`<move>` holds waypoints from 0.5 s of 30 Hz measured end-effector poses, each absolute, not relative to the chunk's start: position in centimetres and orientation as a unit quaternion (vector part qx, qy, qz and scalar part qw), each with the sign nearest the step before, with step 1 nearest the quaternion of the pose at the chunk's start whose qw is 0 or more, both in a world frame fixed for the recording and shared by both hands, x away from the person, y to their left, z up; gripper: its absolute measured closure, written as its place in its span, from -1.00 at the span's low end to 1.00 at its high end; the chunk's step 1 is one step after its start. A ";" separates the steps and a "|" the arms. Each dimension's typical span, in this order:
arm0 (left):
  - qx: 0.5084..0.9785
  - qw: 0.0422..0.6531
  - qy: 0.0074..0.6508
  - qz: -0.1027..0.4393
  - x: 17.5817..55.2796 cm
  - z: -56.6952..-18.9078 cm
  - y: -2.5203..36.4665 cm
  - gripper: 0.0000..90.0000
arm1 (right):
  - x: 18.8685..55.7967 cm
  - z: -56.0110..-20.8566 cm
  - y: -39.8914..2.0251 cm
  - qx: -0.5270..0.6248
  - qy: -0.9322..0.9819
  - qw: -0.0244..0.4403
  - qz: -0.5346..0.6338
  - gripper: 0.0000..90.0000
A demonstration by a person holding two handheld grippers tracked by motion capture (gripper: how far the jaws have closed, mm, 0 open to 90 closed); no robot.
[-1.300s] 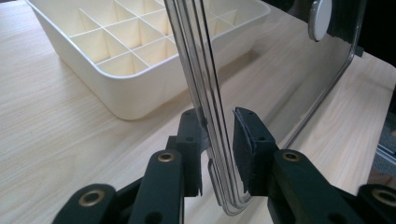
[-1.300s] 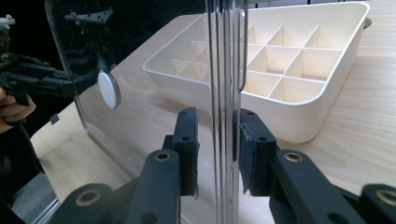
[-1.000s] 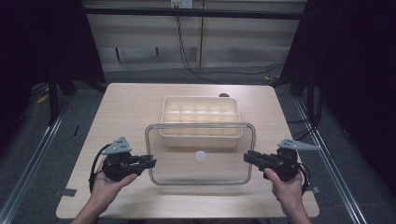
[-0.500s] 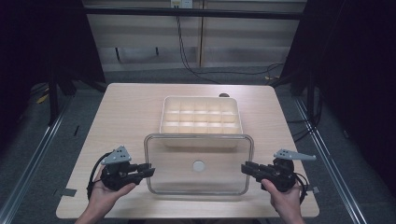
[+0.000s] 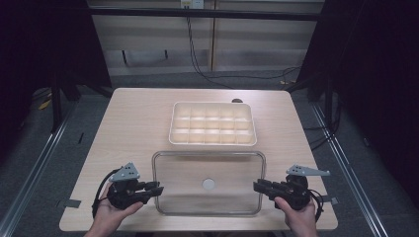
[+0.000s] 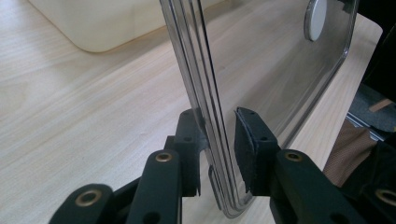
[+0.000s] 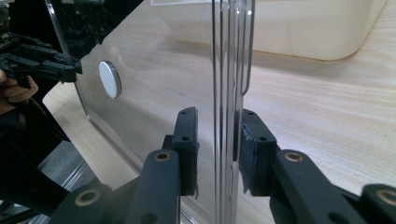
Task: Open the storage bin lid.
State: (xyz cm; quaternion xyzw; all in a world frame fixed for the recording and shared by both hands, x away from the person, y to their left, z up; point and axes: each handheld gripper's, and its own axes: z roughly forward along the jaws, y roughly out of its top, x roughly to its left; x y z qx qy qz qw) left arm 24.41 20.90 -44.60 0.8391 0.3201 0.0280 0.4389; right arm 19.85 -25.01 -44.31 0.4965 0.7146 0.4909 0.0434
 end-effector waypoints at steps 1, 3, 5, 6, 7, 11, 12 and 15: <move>0.839 0.439 0.320 0.028 24.4 -44.6 20.9 0.59 | 19.9 -44.4 -25.0 0.496 0.716 0.044 0.490 0.59; 0.838 0.437 0.324 0.027 24.5 -44.7 20.8 0.58 | 20.0 -44.5 -25.0 0.498 0.716 0.044 0.487 0.59; 0.838 0.437 0.325 0.028 24.4 -44.7 20.8 0.57 | 20.1 -44.7 -24.8 0.501 0.717 0.046 0.483 0.58; 0.838 0.437 0.325 0.029 24.4 -44.7 20.7 0.57 | 20.1 -44.7 -24.8 0.501 0.717 0.046 0.483 0.58; 0.838 0.438 0.324 0.027 24.6 -44.8 20.8 0.56 | 20.2 -44.9 -24.9 0.503 0.718 0.042 0.479 0.57; 0.840 0.435 0.324 0.026 24.8 -45.0 20.6 0.53 | 20.5 -45.2 -24.8 0.504 0.719 0.044 0.477 0.57; 0.843 0.430 0.323 0.026 25.0 -45.2 20.5 0.50 | 20.7 -45.4 -24.6 0.505 0.723 0.051 0.468 0.54; 0.846 0.424 0.323 0.022 25.3 -45.4 20.4 0.45 | 21.1 -45.5 -24.5 0.506 0.728 0.053 0.460 0.52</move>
